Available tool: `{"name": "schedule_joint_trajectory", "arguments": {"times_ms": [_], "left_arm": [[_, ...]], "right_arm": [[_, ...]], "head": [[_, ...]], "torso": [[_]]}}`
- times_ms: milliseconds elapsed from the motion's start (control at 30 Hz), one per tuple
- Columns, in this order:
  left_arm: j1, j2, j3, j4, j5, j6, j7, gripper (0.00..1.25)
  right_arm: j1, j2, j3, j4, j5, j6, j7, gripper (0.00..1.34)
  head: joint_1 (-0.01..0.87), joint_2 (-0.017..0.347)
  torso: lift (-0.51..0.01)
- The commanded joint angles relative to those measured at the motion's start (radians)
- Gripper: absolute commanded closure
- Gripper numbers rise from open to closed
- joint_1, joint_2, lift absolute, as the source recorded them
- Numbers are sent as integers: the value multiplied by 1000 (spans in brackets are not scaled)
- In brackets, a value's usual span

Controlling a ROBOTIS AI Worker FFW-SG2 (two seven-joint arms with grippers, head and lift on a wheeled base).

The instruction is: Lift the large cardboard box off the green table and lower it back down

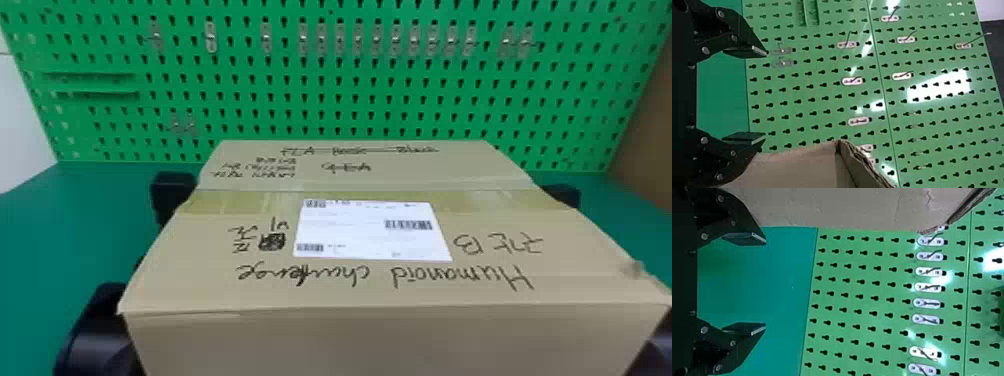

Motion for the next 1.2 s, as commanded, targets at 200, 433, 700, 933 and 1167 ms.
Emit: {"name": "schedule_joint_trajectory", "arguments": {"times_ms": [200,433,700,933,1167], "left_arm": [[12,19,52,-17,-15,0,-25,492],[23,31,88,-40,-29,2,-35,490],[37,58,119,-64,-37,15,-51,490],[49,66,144,-75,-43,18,-61,490],[61,66,150,-80,-44,20,-64,490]], "right_arm": [[10,-36,-51,-9,4,-1,2,484],[30,-66,-105,-35,27,5,2,484],[56,-82,-169,-63,43,19,2,484],[87,-95,-217,-91,52,30,2,484],[107,-92,-251,-100,50,31,2,483]], "head": [[508,51],[508,51],[508,51],[508,51],[508,51]], "torso": [[-211],[-211],[-211],[-211],[-211]]}}
